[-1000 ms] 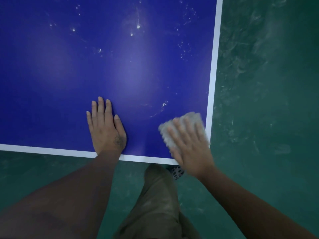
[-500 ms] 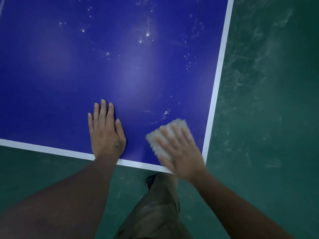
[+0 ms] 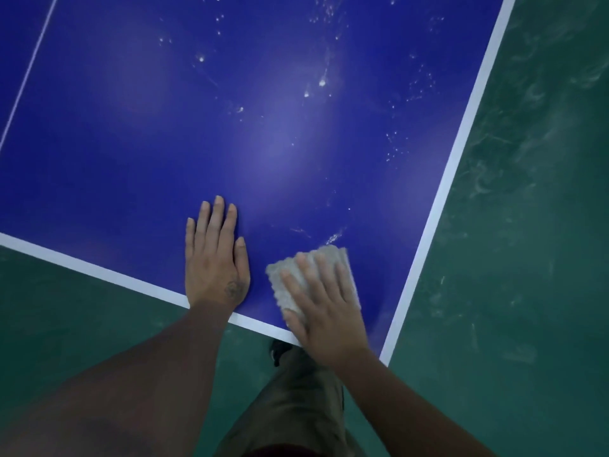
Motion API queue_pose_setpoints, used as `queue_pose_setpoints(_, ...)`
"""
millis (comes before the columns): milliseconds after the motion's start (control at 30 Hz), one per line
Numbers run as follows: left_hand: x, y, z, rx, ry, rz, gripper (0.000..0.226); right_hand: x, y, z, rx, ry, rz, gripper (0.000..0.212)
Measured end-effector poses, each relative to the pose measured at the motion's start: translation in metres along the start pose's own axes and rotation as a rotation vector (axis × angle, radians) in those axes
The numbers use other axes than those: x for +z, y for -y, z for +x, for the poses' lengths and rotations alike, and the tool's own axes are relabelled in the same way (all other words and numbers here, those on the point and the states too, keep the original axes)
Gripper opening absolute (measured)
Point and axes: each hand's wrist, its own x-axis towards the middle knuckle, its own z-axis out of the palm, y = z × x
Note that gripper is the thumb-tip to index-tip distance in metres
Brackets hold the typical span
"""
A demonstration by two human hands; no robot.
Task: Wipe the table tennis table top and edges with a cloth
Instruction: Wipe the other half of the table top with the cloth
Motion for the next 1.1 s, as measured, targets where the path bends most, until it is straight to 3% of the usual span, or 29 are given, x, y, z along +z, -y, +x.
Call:
queue_pose_setpoints(67, 0.0, 0.0, 0.0, 0.002, -0.008, -0.002, 0.057, -0.003, -0.017, 0.034, -0.17, 0.004, -0.032, 0.068)
queue_pose_setpoints(133, 0.0, 0.0, 0.001, 0.002, -0.011, -0.007, 0.057, -0.01, -0.052, 0.076, -0.187, -0.058, -0.051, 0.065)
queue_pose_setpoints(267, -0.002, -0.002, 0.002, -0.005, -0.014, -0.02, 0.056, -0.035, -0.127, 0.14, 0.128, -0.173, -0.092, 0.065)
queue_pose_setpoints(333, -0.003, -0.003, 0.002, -0.007, -0.009, -0.03, 0.055, -0.043, -0.134, 0.147, 0.281, -0.16, -0.09, 0.067)
queue_pose_setpoints(400, -0.004, -0.003, 0.002, -0.009, -0.002, -0.029, 0.055, -0.043, -0.113, 0.14, 0.303, -0.145, -0.078, 0.067)
queue_pose_setpoints(600, -0.006, -0.003, 0.002, 0.001, -0.029, -0.043, 0.054, -0.016, -0.022, 0.034, -0.133, 0.047, 0.023, 0.068)
queue_pose_setpoints(700, -0.007, -0.006, 0.001, -0.013, -0.032, -0.05, 0.053, -0.006, -0.044, -0.039, -0.348, 0.159, -0.008, 0.069)
queue_pose_setpoints(800, -0.009, -0.008, 0.001, -0.014, -0.043, -0.046, 0.053, -0.017, -0.105, -0.063, -0.453, 0.207, -0.076, 0.067)
queue_pose_setpoints(933, -0.007, -0.012, -0.003, -0.033, -0.052, -0.002, 0.054, -0.043, -0.159, -0.013, -0.35, 0.16, -0.166, 0.07)
queue_pose_setpoints(1100, 0.0, -0.026, -0.013, -0.159, -0.086, 0.066, 0.053, -0.039, -0.114, 0.056, -0.105, 0.046, -0.126, 0.069)
